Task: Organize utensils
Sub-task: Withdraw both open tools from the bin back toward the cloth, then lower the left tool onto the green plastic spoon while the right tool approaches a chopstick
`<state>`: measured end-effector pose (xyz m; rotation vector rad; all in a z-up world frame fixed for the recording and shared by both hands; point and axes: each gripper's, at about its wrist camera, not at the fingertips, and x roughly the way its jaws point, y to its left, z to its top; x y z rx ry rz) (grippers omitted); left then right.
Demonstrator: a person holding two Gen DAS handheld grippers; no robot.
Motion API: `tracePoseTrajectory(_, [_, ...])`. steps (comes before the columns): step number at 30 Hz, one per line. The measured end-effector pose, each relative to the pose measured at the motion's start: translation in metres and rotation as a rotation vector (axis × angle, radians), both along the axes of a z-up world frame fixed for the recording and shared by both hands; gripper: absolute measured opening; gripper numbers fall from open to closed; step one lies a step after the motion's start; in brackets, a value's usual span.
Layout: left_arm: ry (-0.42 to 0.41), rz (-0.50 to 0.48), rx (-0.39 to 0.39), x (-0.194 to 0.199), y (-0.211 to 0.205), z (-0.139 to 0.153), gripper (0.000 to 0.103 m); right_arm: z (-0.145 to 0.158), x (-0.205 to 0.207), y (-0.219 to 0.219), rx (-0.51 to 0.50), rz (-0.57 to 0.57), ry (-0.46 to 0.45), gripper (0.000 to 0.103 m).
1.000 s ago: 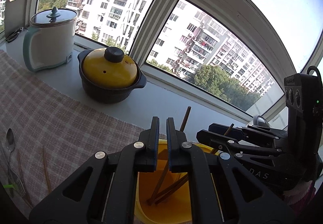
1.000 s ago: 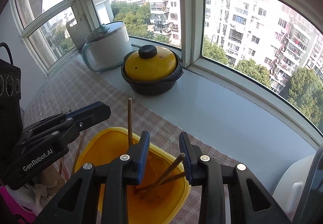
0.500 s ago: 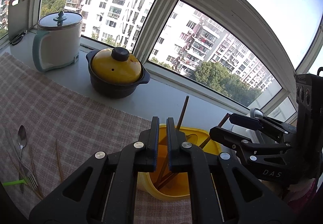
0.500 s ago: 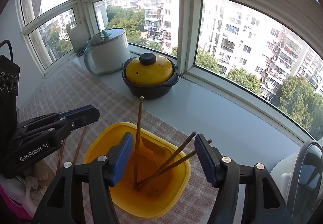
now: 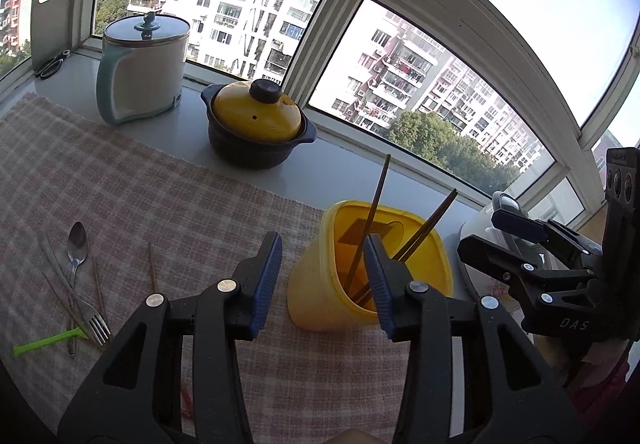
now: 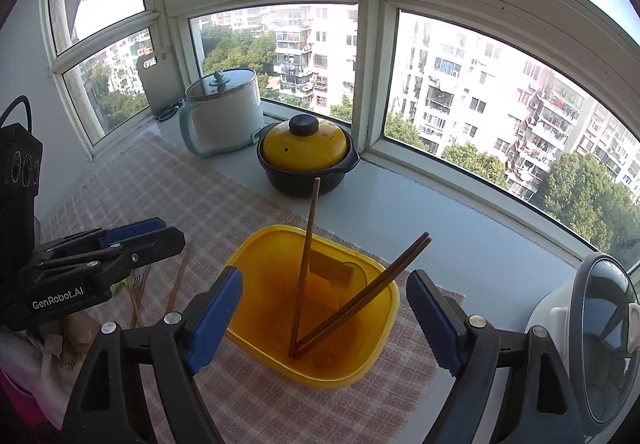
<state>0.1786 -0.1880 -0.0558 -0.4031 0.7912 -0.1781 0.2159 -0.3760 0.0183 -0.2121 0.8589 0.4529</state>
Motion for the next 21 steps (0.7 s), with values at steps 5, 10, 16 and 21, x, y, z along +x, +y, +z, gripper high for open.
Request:
tracePoseTrajectory(5, [0.024,-0.006,0.023,-0.013,0.024,-0.010,0.045,0.003,-0.016,0.005,-0.012,-0.044,-0.031,0.095])
tracePoseTrajectory(10, [0.038,0.011,0.073,-0.027,0.059,-0.022,0.046,0.003,-0.031,0.015,-0.013,-0.096,-0.057,0.103])
tracePoseTrajectory(16, [0.098,0.038,0.117,-0.046,0.118,-0.037,0.045,-0.006,-0.047,0.041,-0.016,-0.126,-0.092,0.103])
tracePoseTrajectory(21, [0.164,0.048,0.140,-0.057,0.168,-0.054,0.045,-0.019,-0.061,0.064,0.020,-0.136,-0.080,0.103])
